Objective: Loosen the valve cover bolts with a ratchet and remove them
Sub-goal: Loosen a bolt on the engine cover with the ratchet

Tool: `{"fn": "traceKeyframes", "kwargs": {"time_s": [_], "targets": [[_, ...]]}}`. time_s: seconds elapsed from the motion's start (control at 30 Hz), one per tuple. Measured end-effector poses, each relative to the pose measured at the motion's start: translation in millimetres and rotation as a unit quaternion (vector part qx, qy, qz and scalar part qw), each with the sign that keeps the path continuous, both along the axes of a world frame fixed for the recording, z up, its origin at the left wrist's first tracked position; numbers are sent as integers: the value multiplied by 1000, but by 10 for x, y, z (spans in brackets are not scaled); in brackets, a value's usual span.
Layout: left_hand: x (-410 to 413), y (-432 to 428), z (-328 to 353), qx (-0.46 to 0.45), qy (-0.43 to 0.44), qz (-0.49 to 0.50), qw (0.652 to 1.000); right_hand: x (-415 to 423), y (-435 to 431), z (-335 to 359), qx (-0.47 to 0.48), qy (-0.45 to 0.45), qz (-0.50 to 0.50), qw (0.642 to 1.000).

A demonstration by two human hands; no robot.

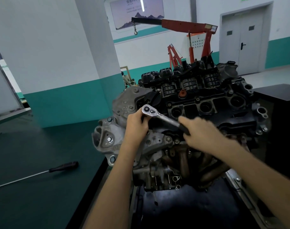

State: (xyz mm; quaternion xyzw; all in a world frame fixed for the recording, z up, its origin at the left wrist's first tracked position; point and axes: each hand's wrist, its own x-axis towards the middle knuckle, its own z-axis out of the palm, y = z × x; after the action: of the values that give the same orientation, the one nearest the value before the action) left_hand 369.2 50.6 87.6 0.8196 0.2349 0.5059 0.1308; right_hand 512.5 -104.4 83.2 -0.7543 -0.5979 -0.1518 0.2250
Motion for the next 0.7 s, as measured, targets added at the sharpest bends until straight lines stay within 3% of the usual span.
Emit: {"fn": "traceKeyframes", "kwargs": {"time_s": [0.13,0.27,0.33,0.47,0.57,0.63,0.7], "targets": [[21,28,3,-11,4,21,1000,-750,131,-545,73,308,63,946],[16,65,-34,-43,-5,-4,999,-1319,411,-696,139,405,49,902],[-4,46,-25,-47,-11,-25,999,-1299,407,-687,132,407,52,903],[-39,37,5,-27,11,-70,997,-707,161,-524,35,274,71,958],[-41,38,17,-9,39,-68,997,-119,14,-123,-33,88,31,995],[-30,35,17,-13,28,-55,998,175,22,191,-50,-53,8,997],[-11,25,6,-25,14,-48,998,287,52,383,-39,-124,10,991]]}}
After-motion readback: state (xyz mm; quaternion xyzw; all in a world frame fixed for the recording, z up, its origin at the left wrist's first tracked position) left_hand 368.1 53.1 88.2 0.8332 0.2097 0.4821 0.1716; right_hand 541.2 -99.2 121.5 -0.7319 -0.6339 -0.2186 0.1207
